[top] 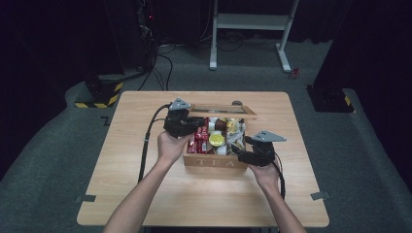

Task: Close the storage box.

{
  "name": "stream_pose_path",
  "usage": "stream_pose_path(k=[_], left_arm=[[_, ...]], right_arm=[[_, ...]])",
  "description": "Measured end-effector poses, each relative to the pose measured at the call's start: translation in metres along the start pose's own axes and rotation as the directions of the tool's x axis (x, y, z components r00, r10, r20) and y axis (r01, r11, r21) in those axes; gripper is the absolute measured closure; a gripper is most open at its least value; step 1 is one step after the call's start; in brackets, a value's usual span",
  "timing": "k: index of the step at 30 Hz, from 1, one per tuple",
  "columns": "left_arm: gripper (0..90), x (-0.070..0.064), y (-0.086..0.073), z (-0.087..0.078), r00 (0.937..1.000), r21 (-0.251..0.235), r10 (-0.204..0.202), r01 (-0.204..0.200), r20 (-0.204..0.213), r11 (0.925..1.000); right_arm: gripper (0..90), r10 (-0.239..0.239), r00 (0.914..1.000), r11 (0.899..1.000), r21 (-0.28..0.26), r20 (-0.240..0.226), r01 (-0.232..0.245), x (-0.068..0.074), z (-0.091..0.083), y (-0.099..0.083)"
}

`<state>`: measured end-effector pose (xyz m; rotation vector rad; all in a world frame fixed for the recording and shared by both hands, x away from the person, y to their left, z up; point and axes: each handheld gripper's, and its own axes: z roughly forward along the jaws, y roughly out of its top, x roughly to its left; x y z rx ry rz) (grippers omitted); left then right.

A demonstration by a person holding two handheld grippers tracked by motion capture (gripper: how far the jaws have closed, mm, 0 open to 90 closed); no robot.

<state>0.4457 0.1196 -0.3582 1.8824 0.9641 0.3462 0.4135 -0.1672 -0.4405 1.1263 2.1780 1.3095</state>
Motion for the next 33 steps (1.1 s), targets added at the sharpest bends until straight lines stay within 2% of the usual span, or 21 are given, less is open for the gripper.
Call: stream_pose_path(k=[2,6,14,18,23,27,28,33], left_arm=[[77.4,0.001,0.002,0.001,1.0,-0.001,-0.007,0.007,-0.001,1.0],[77.6,0.002,0.002,0.002,0.9999,-0.005,-0.016,0.016,-0.001,0.9999],[77.7,0.004,0.004,0.002,0.9998,-0.014,-0.018,0.018,-0.002,0.9997],[77.8,0.005,0.006,0.002,0.9999,-0.006,-0.007,0.007,-0.009,1.0],[77.7,0.007,0.009,0.002,0.9996,-0.015,-0.029,0.029,0.006,0.9995],[78.2,0.008,0.01,0.002,0.9996,-0.015,-0.026,0.026,0.007,0.9995],[78.2,0.008,0.011,0.002,0.9996,-0.015,-0.027,0.027,0.007,0.9995],[78.2,0.008,0.012,0.002,0.9994,-0.016,-0.033,0.033,0.008,0.9993]], right_arm=[[31.8,0.008,1.0,1.0,0.003,-0.001,-0.008,0.003,0.004,0.003],[31.8,-0.022,0.9997,1.0,0.02,-0.012,0.023,0.01,0.014,0.009],[30.2,-0.044,0.9989,0.998,0.054,-0.016,0.045,0.024,0.039,0.015],[29.4,-0.047,0.9987,0.996,0.073,-0.018,0.048,0.028,0.049,0.018],[28.6,-0.062,0.998,0.994,0.087,-0.013,0.063,0.033,0.059,0.023],[28.6,-0.062,0.9981,0.993,0.096,-0.003,0.062,0.035,0.064,0.023],[28.4,-0.081,0.9967,0.991,0.108,0.0,0.081,0.035,0.068,0.023],[28.1,-0.08,0.9967,0.989,0.129,0.007,0.079,0.036,0.074,0.023]])
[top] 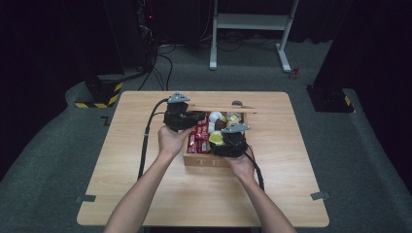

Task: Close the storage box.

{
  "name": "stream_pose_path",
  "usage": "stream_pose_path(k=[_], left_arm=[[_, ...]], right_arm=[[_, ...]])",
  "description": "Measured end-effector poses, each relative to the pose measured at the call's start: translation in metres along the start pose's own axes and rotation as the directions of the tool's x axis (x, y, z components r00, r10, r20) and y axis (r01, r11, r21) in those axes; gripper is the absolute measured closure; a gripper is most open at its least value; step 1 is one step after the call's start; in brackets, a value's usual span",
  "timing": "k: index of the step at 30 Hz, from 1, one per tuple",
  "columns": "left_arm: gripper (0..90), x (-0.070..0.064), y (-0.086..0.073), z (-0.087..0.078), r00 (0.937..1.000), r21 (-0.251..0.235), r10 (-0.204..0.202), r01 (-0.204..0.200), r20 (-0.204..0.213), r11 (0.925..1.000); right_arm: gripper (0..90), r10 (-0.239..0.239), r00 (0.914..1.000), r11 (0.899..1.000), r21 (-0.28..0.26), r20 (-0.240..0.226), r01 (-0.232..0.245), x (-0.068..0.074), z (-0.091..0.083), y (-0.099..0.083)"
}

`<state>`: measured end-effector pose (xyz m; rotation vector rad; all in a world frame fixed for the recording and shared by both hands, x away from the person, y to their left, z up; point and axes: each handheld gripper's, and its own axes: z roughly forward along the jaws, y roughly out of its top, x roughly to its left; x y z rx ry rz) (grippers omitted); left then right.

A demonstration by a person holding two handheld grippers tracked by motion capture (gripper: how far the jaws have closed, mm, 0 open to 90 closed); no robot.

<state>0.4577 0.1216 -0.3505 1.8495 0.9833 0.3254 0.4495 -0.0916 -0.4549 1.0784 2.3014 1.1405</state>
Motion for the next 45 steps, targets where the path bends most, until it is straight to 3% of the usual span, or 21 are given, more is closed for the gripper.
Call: stream_pose_path(k=[11,13,23,30,45], left_arm=[[78.3,-0.001,-0.003,0.0,0.9999,-0.003,0.01,-0.01,-0.005,0.9999],[78.4,-0.001,-0.003,0.0,1.0,-0.004,0.008,-0.008,-0.005,1.0],[79.0,-0.001,-0.004,0.0,0.9999,0.001,0.011,-0.011,-0.003,0.9999],[79.6,0.0,-0.004,-0.001,0.9999,0.004,0.015,-0.015,-0.002,0.9999],[81.2,0.0,-0.006,-0.001,0.9999,0.003,0.01,-0.01,0.002,0.9999]], right_arm=[[35.1,-0.012,0.9994,0.998,0.055,0.032,0.01,0.003,0.011,0.002],[36.7,0.008,0.9994,0.998,0.066,0.034,-0.011,0.005,0.012,0.002],[37.4,0.011,0.9994,0.998,0.062,0.034,-0.013,0.004,0.011,0.002],[37.5,-0.003,0.9995,1.0,0.031,0.033,0.002,0.006,0.006,0.003],[37.6,0.044,0.999,0.999,-0.006,0.013,-0.044,0.001,-0.01,0.004]])
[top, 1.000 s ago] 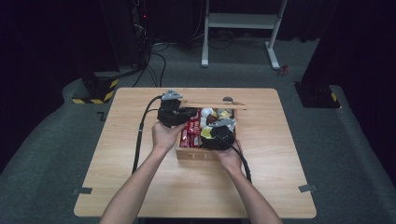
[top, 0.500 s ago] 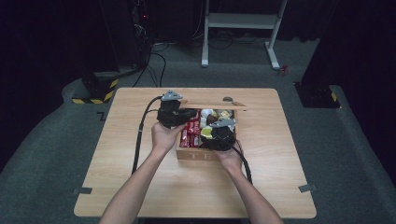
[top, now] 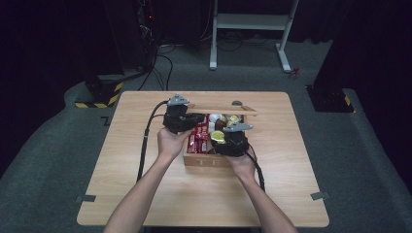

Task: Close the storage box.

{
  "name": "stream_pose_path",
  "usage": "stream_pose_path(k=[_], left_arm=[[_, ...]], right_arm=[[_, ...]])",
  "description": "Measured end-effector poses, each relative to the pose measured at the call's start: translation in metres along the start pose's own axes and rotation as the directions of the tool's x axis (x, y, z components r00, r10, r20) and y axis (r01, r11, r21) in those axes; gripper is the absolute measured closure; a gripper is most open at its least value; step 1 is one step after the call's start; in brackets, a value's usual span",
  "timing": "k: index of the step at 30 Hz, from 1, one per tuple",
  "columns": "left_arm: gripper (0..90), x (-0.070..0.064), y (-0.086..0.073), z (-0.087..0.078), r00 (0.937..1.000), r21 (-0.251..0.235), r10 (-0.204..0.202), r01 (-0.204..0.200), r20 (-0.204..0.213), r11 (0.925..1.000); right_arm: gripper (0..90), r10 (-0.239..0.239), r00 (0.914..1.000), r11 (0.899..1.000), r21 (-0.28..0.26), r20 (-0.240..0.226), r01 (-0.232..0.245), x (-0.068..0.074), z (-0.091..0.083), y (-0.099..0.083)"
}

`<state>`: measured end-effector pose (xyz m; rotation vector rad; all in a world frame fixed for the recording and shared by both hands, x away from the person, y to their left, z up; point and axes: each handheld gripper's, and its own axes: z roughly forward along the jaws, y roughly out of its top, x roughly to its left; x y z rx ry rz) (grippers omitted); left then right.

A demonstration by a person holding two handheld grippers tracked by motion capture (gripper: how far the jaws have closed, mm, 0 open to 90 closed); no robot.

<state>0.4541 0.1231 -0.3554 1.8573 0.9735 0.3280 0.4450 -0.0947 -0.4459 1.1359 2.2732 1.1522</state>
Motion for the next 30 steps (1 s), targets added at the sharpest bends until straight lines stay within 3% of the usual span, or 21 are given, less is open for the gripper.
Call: stream_pose_path(k=[15,21,30], left_arm=[[84.8,0.0,-0.002,0.001,1.0,0.004,0.004,-0.004,-0.003,1.0],[85.1,0.0,-0.003,0.001,1.0,-0.003,0.006,-0.006,-0.002,1.0],[84.4,0.0,-0.003,0.0,1.0,-0.002,0.009,-0.009,0.004,1.0]], right_arm=[[37.7,0.018,0.9998,1.0,-0.02,-0.01,-0.018,-0.008,-0.013,0.0],[37.7,-0.025,0.9996,1.0,-0.008,0.016,0.026,-0.009,-0.019,-0.001],[37.7,0.0,0.9999,1.0,-0.013,0.014,0.0,-0.018,-0.029,-0.003]])
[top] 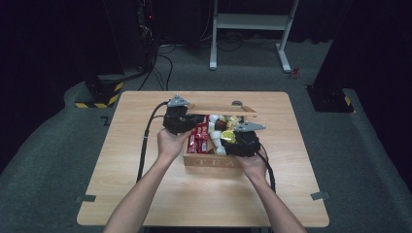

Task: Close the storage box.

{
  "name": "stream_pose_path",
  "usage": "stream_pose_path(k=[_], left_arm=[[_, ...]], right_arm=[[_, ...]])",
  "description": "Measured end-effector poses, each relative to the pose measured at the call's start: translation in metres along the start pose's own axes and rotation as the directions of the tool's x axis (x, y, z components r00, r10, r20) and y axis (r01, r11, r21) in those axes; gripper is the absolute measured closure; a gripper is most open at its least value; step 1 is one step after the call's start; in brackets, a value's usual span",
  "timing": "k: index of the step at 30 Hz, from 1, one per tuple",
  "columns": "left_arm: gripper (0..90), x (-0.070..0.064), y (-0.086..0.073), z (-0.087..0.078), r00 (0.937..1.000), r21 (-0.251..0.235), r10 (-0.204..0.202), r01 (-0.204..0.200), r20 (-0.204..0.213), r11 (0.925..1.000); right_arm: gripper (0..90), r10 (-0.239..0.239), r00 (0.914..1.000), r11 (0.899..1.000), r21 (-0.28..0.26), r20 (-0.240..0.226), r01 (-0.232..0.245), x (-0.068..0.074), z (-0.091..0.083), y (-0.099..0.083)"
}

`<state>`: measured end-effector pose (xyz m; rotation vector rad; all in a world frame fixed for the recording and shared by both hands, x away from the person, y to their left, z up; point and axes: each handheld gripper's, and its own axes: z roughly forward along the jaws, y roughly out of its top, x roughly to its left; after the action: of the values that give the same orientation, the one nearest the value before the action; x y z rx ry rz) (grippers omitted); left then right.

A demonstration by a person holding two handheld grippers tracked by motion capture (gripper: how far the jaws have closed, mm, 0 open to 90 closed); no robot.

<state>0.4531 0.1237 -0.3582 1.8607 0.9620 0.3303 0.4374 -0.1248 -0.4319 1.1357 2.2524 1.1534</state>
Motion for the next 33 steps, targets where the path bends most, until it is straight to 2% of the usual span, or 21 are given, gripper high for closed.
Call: stream_pose_path(k=[8,33], left_arm=[[84.4,0.0,-0.001,0.0,1.0,0.007,0.008,-0.008,0.003,0.9999],[83.6,-0.001,-0.001,0.0,1.0,0.008,0.009,-0.009,0.002,0.9999]], right_arm=[[37.7,0.024,0.9997,1.0,-0.006,-0.001,-0.024,-0.006,-0.007,-0.001],[37.7,0.045,0.9989,0.999,-0.026,0.015,-0.044,-0.019,-0.023,-0.004]])
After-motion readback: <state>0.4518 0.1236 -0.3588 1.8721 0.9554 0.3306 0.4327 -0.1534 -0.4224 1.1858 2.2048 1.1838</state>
